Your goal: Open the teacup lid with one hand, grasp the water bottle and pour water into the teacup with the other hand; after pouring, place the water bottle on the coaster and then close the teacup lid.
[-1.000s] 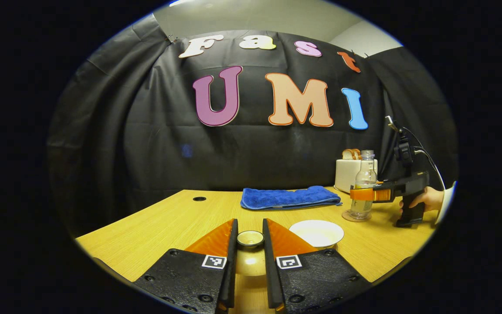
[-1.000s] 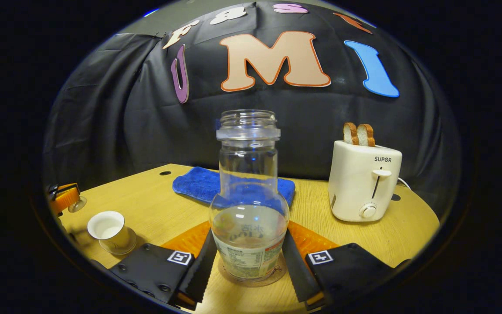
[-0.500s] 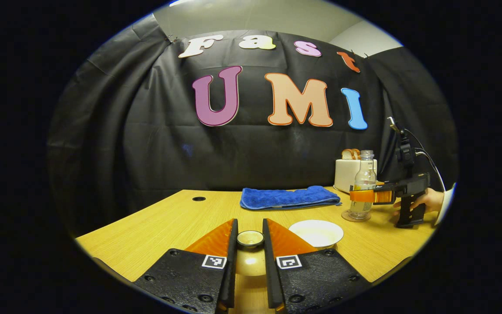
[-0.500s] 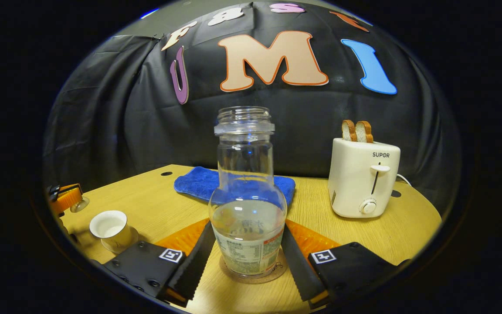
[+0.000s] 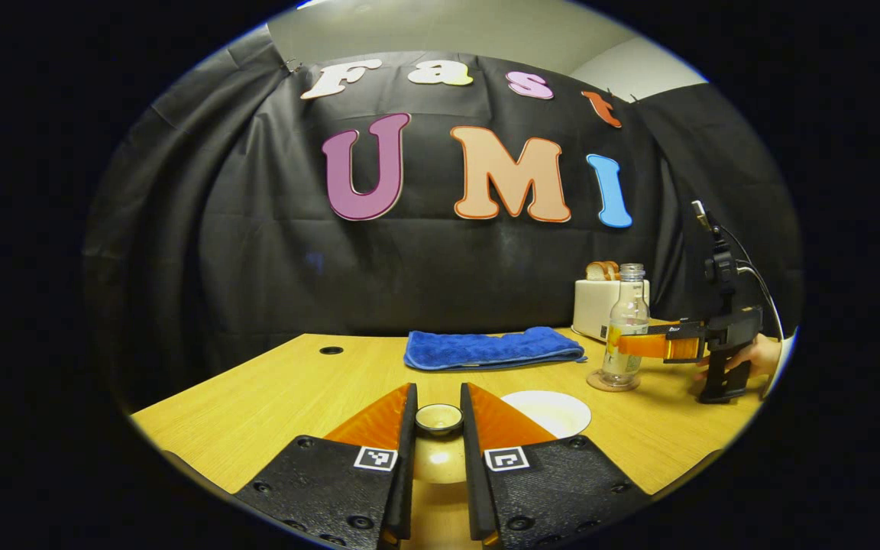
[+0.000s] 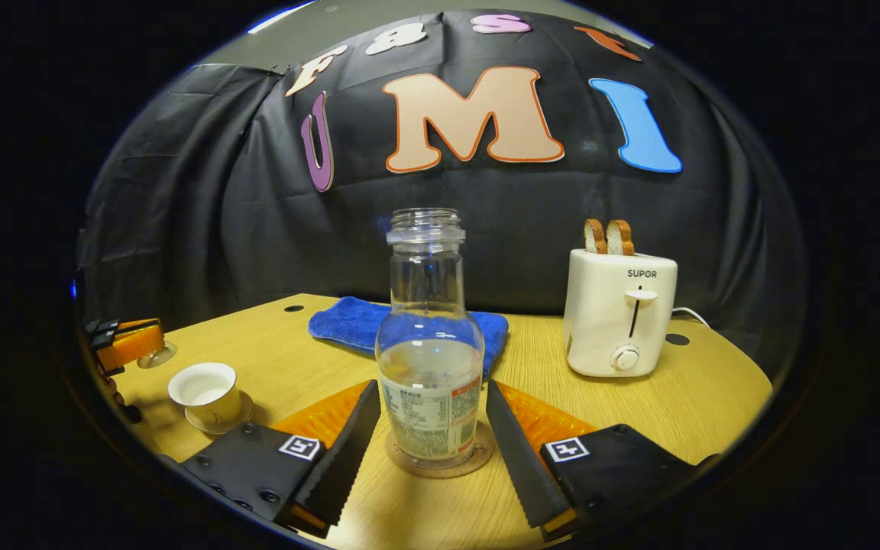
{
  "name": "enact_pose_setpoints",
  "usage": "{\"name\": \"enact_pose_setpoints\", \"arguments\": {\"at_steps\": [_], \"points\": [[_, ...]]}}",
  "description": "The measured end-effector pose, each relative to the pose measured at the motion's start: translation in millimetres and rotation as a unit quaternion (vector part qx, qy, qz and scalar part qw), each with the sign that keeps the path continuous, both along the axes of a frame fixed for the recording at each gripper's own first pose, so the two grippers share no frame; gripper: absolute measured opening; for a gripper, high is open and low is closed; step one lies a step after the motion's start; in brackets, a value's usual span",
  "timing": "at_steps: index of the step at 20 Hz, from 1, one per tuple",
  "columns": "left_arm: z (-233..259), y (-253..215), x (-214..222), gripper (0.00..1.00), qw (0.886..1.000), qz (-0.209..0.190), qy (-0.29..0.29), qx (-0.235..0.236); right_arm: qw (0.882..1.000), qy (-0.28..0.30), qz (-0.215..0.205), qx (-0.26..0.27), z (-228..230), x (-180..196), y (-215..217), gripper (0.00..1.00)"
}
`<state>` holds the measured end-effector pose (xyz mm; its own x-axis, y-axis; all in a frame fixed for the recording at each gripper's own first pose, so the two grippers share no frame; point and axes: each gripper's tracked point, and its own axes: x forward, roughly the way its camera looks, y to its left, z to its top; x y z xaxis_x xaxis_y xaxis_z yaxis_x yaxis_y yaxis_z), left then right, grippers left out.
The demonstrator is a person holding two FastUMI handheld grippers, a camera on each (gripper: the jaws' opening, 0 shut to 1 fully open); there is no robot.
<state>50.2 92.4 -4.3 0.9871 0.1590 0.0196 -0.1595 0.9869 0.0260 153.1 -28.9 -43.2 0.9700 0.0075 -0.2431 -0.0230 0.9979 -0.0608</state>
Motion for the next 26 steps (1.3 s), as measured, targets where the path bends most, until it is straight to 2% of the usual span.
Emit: {"name": "enact_pose_setpoints", "arguments": {"at_steps": [3, 4, 7, 8, 9, 12, 19, 23, 24, 25, 26], "points": [[0.7, -14.9, 13.0, 0.27, 0.999, -0.033, 0.001, 0.000, 1.000, -0.006, -0.004, -0.002, 2.2, -12.4, -4.6, 0.87], [-0.5, -20.1, 18.1, 0.27, 0.999, -0.044, 0.001, 0.000, 1.000, -0.009, -0.004, 0.000, 4.3, -15.9, -5.5, 0.90], [-1.4, -30.9, 27.2, 0.27, 0.998, -0.070, 0.003, 0.000, 1.000, -0.016, -0.005, 0.000, 5.9, -25.6, -8.4, 0.90], [-0.2, -35.0, 29.3, 0.27, 0.997, -0.078, 0.003, 0.000, 1.000, -0.019, -0.006, -0.002, 8.1, -28.3, -8.7, 0.87], [-0.5, -38.3, 31.7, 0.27, 0.996, -0.085, 0.003, 0.001, 1.000, -0.022, -0.007, -0.005, 9.0, -32.7, -8.9, 0.90], [-0.9, -47.3, 38.0, 0.27, 0.994, -0.109, 0.006, 0.003, 0.999, -0.036, -0.009, -0.008, 15.2, -42.9, -8.1, 0.90], [-11.1, -67.8, 48.2, 0.27, 0.986, -0.162, 0.039, 0.006, 0.995, -0.097, -0.036, -0.007, 35.4, -69.3, -16.0, 0.90], [-17.1, -73.7, 54.1, 0.27, 0.982, -0.179, 0.056, 0.006, 0.993, -0.104, -0.047, -0.011, 36.9, -77.1, -17.3, 0.90], [-17.7, -74.6, 55.4, 0.27, 0.982, -0.179, 0.060, 0.007, 0.993, -0.104, -0.051, -0.011, 37.6, -78.2, -19.7, 0.95], [-19.7, -75.2, 55.9, 0.27, 0.981, -0.180, 0.064, 0.007, 0.993, -0.104, -0.053, -0.012, 37.4, -79.7, -20.1, 0.95], [-20.5, -75.4, 56.8, 0.27, 0.981, -0.180, 0.068, 0.009, 0.993, -0.104, -0.054, -0.012, 37.8, -80.1, -20.0, 0.90]]}}
